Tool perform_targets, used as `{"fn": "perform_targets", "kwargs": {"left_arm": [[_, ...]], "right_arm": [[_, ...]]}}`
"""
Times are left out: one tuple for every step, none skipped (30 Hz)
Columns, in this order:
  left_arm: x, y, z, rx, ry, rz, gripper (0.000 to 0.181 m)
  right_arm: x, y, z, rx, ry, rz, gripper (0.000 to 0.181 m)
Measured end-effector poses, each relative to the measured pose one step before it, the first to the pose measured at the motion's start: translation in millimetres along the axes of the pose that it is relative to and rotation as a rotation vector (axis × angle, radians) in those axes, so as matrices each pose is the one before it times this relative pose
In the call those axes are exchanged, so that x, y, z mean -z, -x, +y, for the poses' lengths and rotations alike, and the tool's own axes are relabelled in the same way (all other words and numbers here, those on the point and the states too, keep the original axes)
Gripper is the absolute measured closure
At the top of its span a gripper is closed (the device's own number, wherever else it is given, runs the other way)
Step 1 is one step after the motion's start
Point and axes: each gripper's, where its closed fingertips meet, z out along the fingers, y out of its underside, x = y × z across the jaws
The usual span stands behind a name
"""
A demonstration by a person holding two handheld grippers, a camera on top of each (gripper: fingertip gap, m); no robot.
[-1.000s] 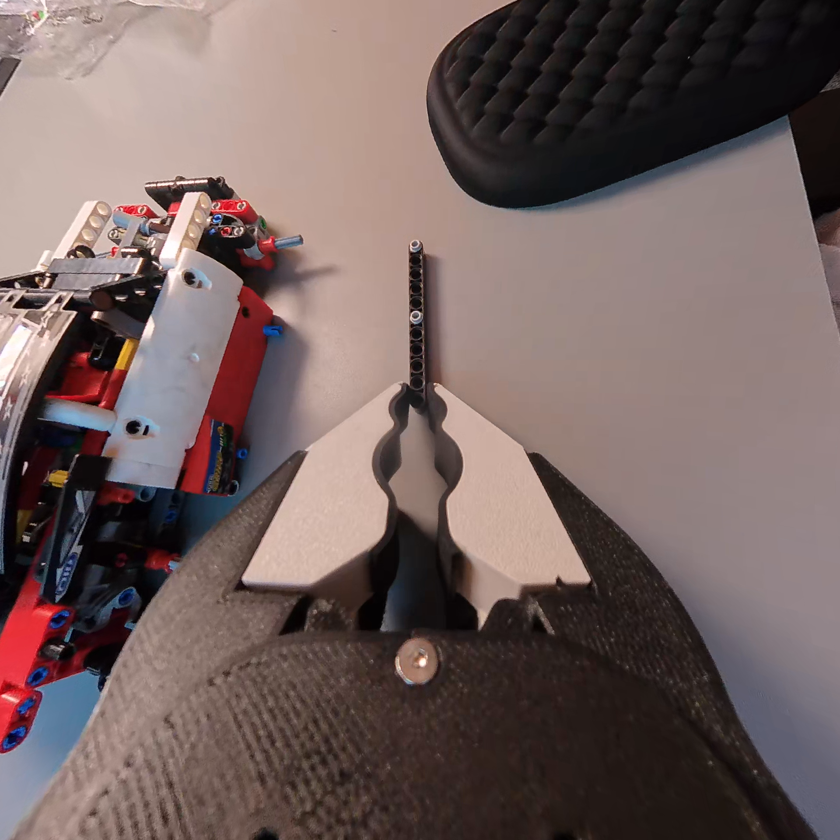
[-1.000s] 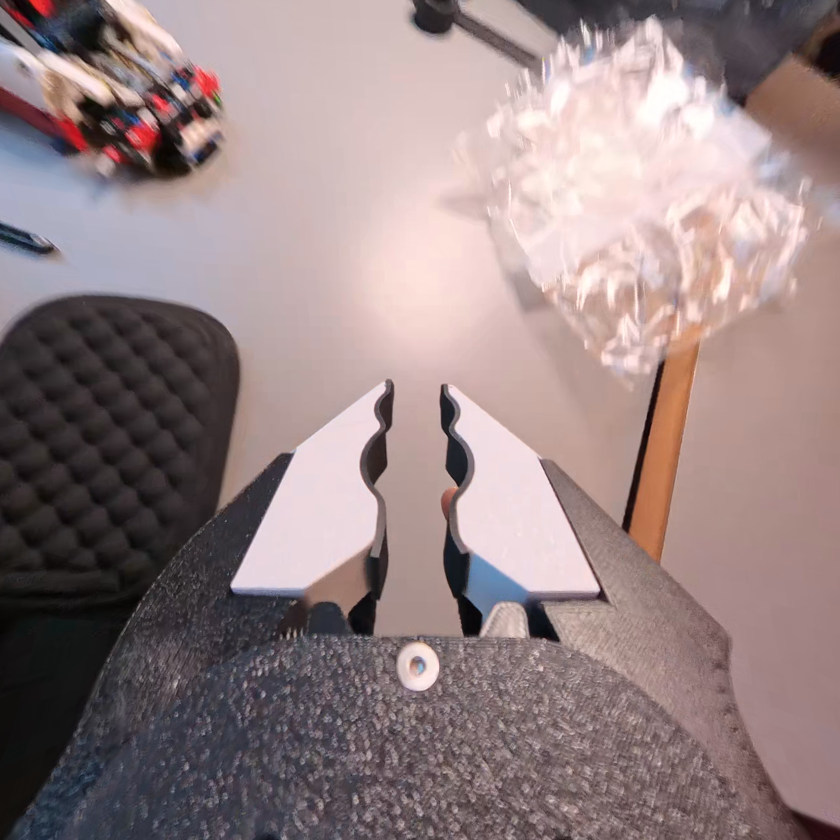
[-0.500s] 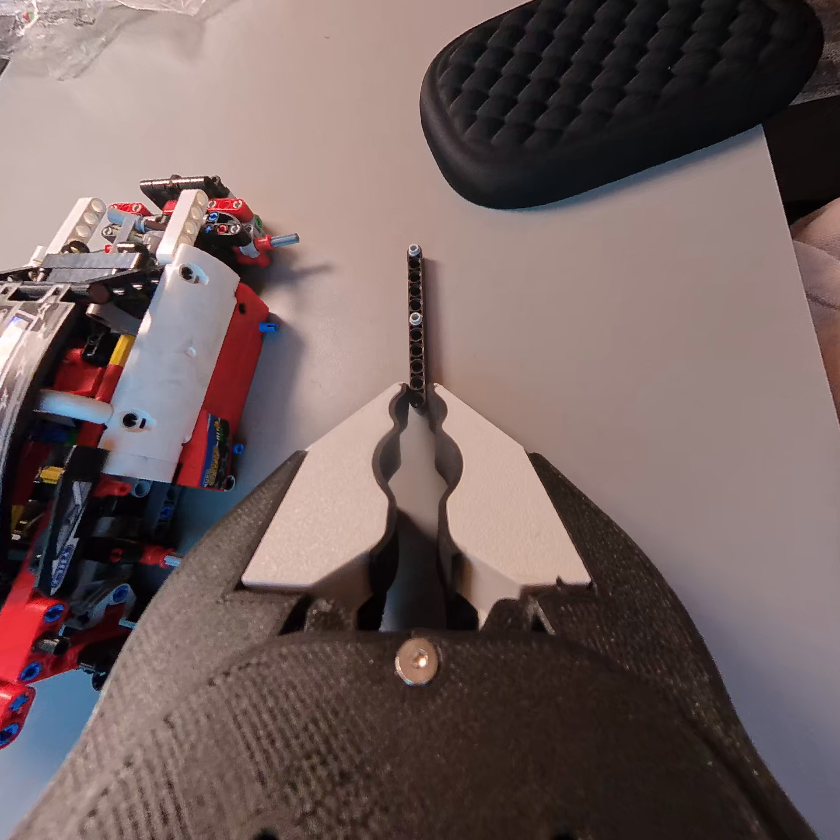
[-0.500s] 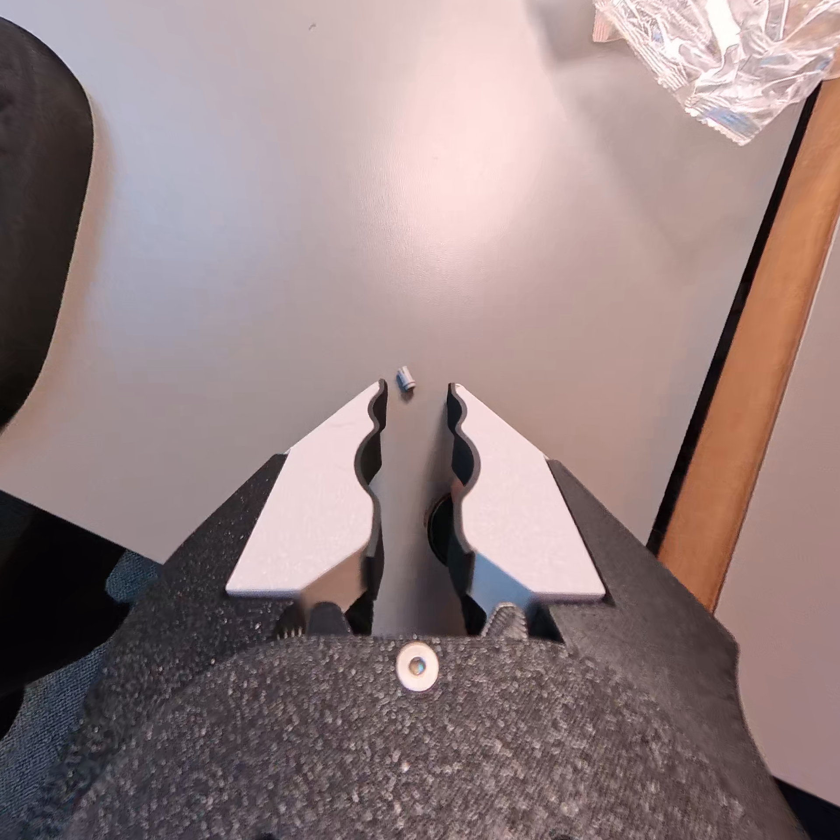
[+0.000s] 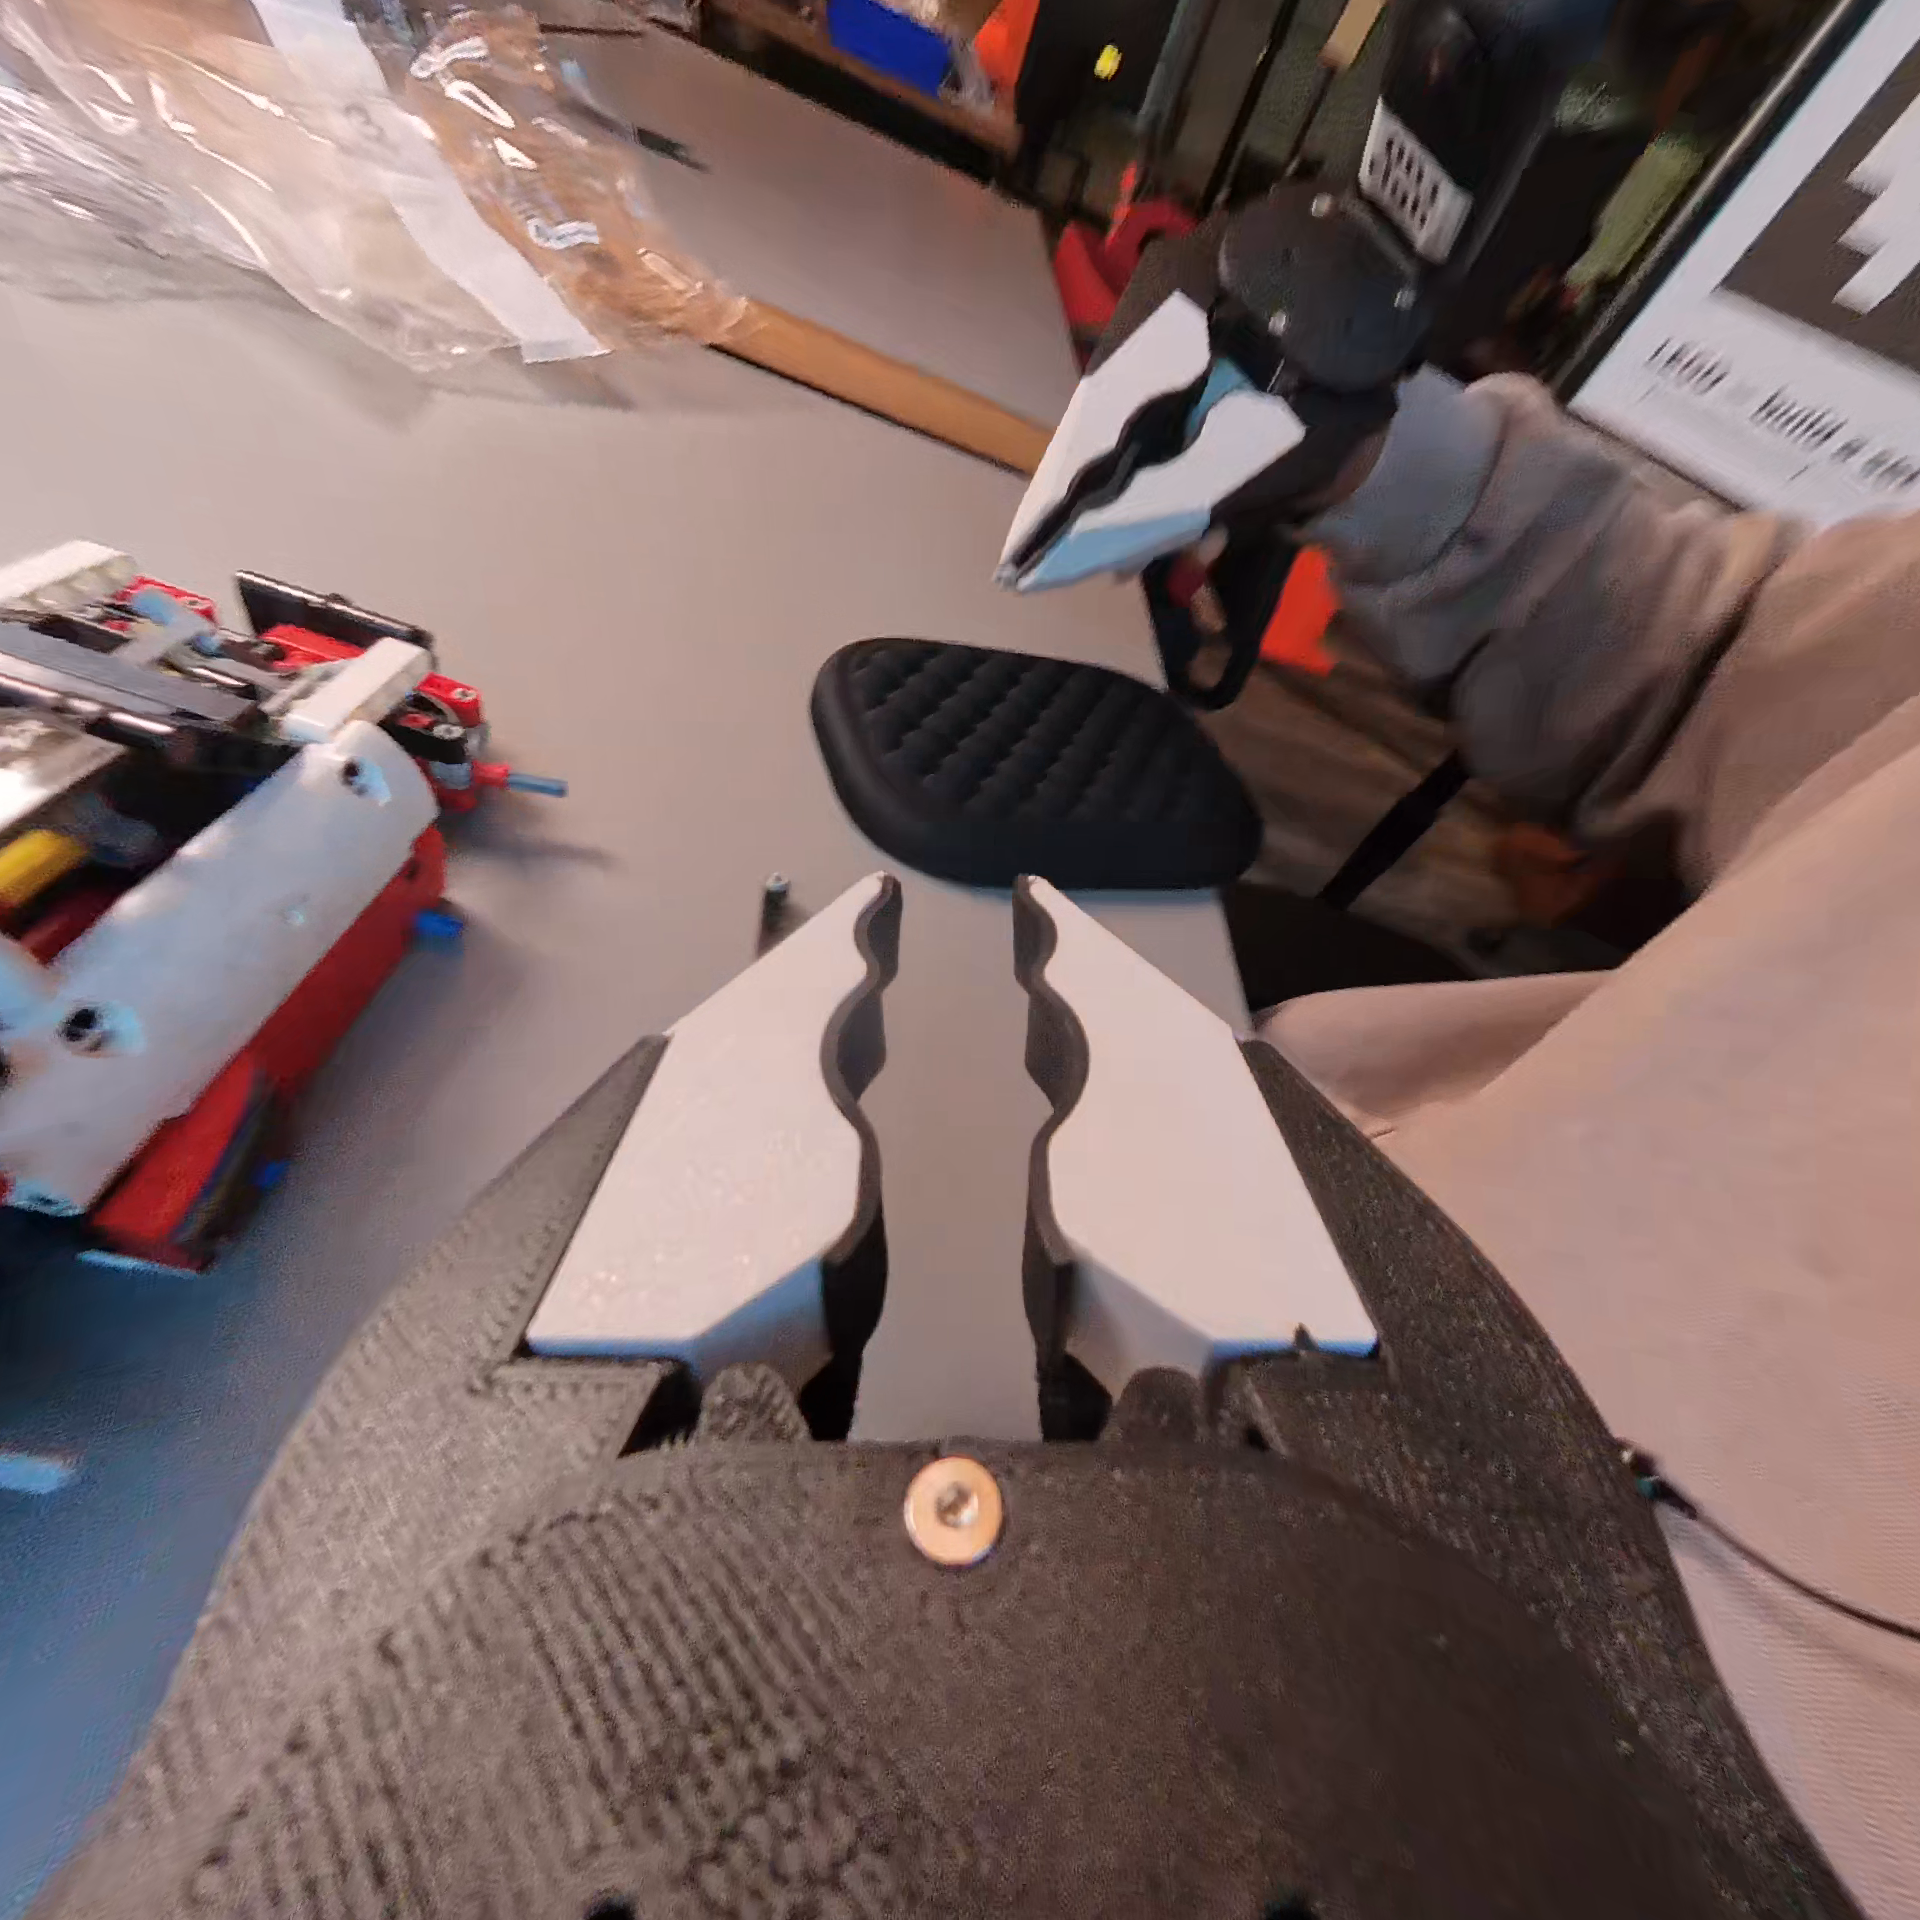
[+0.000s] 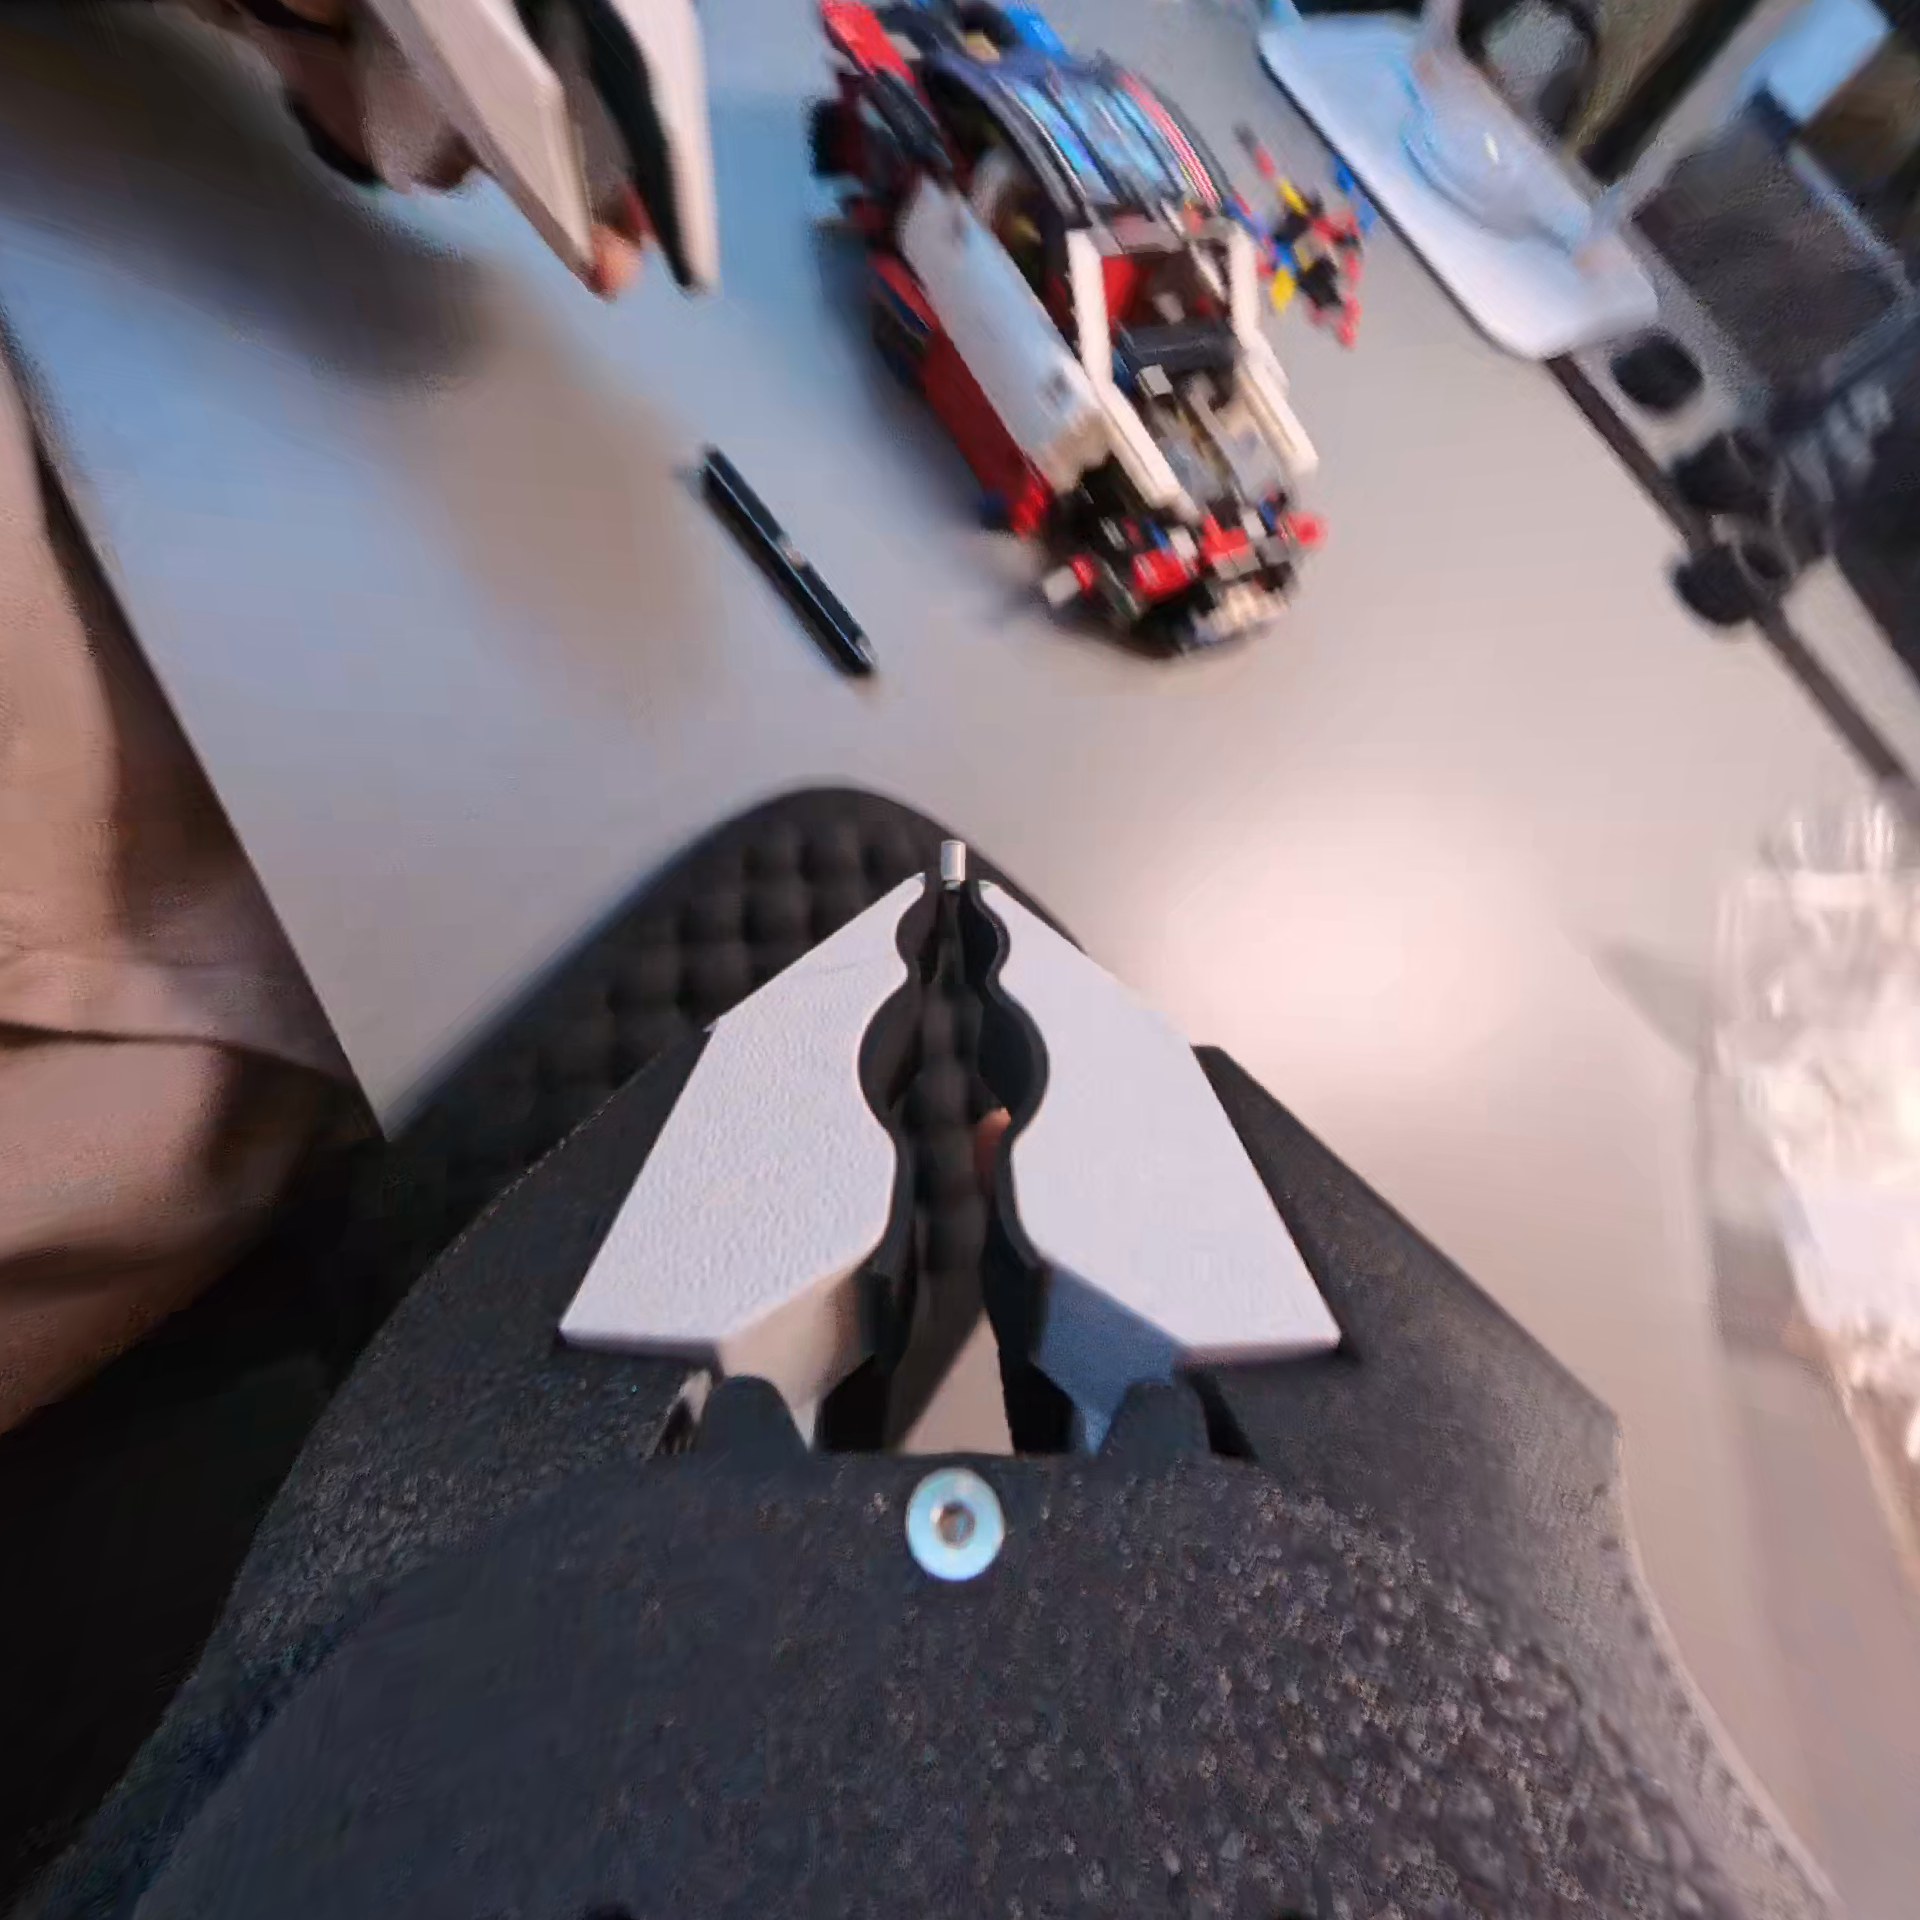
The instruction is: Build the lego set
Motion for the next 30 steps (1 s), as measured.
{"fn": "perform_targets", "kwargs": {"left_arm": [[-0.73,-6.15,-4.07,0.0615,-0.0330,0.0519,0.160],[-0.37,-5.77,-3.42,0.0600,-0.0326,0.0510,0.157],[0.21,-4.64,-3.07,0.0555,-0.0297,0.0448,0.156],[0.55,-3.15,-1.96,0.0441,-0.0219,0.0335,0.156],[0.93,-1.73,-0.70,0.0265,-0.0113,0.0201,0.156],[1.21,-0.97,-0.15,0.0104,-0.0048,0.0112,0.156],[1.48,-1.63,-0.42,0.0034,-0.0040,0.0111,0.158],[1.55,-3.09,-1.29,0.0055,-0.0074,0.0191,0.161],[1.24,-3.09,-1.82,0.0087,-0.0094,0.0183,0.163],[0.79,-1.01,-0.92,0.0060,-0.0037,0.0051,0.163],[0.19,-0.62,0.37,-0.0007,0.0042,0.0033,0.164],[-0.15,-1.53,1.03,-0.0012,0.0072,0.0094,0.166],[-0.47,-2.06,0.97,0.0044,0.0042,0.0140,0.169],[-0.30,-1.52,0.36,0.0101,-0.0010,0.0129,0.171],[0.01,-0.40,-0.16,0.0116,-0.0047,0.0071,0.175],[0.38,0.05,-0.43,0.0121,-0.0062,0.0070,0.175],[0.44,-0.69,-0.57,0.0165,-0.0069,0.0112,0.176],[0.32,-1.22,-0.62,0.0183,-0.0077,0.0155,0.177],[0.10,-1.69,-0.33,0.0170,-0.0062,0.0187,0.177],[0.20,-2.36,-0.28,0.0161,-0.0056,0.0240,0.178],[0.16,-3.51,-0.81,0.0171,-0.0089,0.0306,0.178],[0.26,-4.23,-1.24,0.0205,-0.0122,0.0360,0.178],[0.11,-4.49,-1.37,0.0222,-0.0134,0.0384,0.179],[-0.10,-4.49,-0.93,0.0210,-0.0107,0.0382,0.180],[-0.34,-4.39,-0.45,0.0177,-0.0067,0.0360,0.180],[-0.37,-3.83,-0.05,0.0130,-0.0025,0.0306,0.180],[-0.41,-2.99,0.44,0.0064,0.0012,0.0222,0.180],[-0.61,-2.41,0.61,-0.0002,0.0036,0.0157,0.180],[-0.65,-2.24,0.74,-0.0032,0.0057,0.0127,0.180],[-0.53,-1.88,0.77,-0.0025,0.0057,0.0102,0.180]], "right_arm": [[-11.25,14.99,-23.97,0.0719,-0.0335,-0.0245,0.180],[-10.88,12.27,-21.91,0.0603,-0.0325,-0.0263,0.180],[-10.15,9.38,-18.87,0.0516,-0.0278,-0.0229,0.180],[-8.88,5.85,-15.40,0.0514,-0.0224,-0.0122,0.180],[-7.09,3.46,-12.22,0.0419,-0.0168,-0.0095,0.181],[-5.44,1.93,-8.95,0.0295,-0.0097,-0.0109,0.181],[-3.98,0.37,-7.05,0.0221,-0.0099,-0.0045,0.180],[-3.12,-0.33,-5.22,0.0163,-0.0082,-0.0012,0.180],[-2.72,0.79,-3.05,0.0114,-0.0002,-0.0073,0.180],[-2.40,0.27,-2.68,0.0110,-0.0013,-0.0002,0.181],[-2.18,0.17,-1.97,0.0117,0.0006,0.0034,0.181],[-1.74,0.84,-1.56,0.0073,0.0006,-0.0020,0.181],[-1.44,0.40,-1.51,0.0044,-0.0024,0.0001,0.181],[-1.23,0.50,-0.60,0.0050,0.0018,-0.0004,0.181],[-0.79,0.48,-0.46,0.0059,0.0008,0.0001,0.181],[0.07,-0.38,-0.08,0.0062,0.0004,0.0041,0.181],[0.52,-0.09,-0.91,-0.0015,-0.0067,-0.0001,0.181],[0.77,0.03,-1.23,-0.0046,-0.0104,-0.0006,0.180],[0.78,0.20,-1.54,-0.0001,-0.0114,-0.0005,0.181],[1.08,0.59,-2.05,0.0007,-0.0146,-0.0009,0.180],[1.34,0.08,-3.47,-0.0037,-0.0238,0.0006,0.180],[1.72,-0.12,-4.24,-0.0077,-0.0299,0.0017,0.180],[1.52,-0.33,-4.58,-0.0070,-0.0329,0.0037,0.180],[1.35,0.03,-4.33,-0.0047,-0.0303,0.0035,0.180],[1.24,0.46,-4.33,-0.0055,-0.0283,0.0000,0.179],[0.97,0.77,-3.84,-0.0080,-0.0240,-0.0037,0.179],[0.71,0.97,-2.76,-0.0071,-0.0172,-0.0055,0.179],[0.63,0.99,-2.35,-0.0047,-0.0144,-0.0057,0.179],[0.53,1.22,-2.08,-0.0051,-0.0117,-0.0075,0.179],[0.65,1.09,-1.88,-0.0043,-0.0091,-0.0068,0.179]]}}
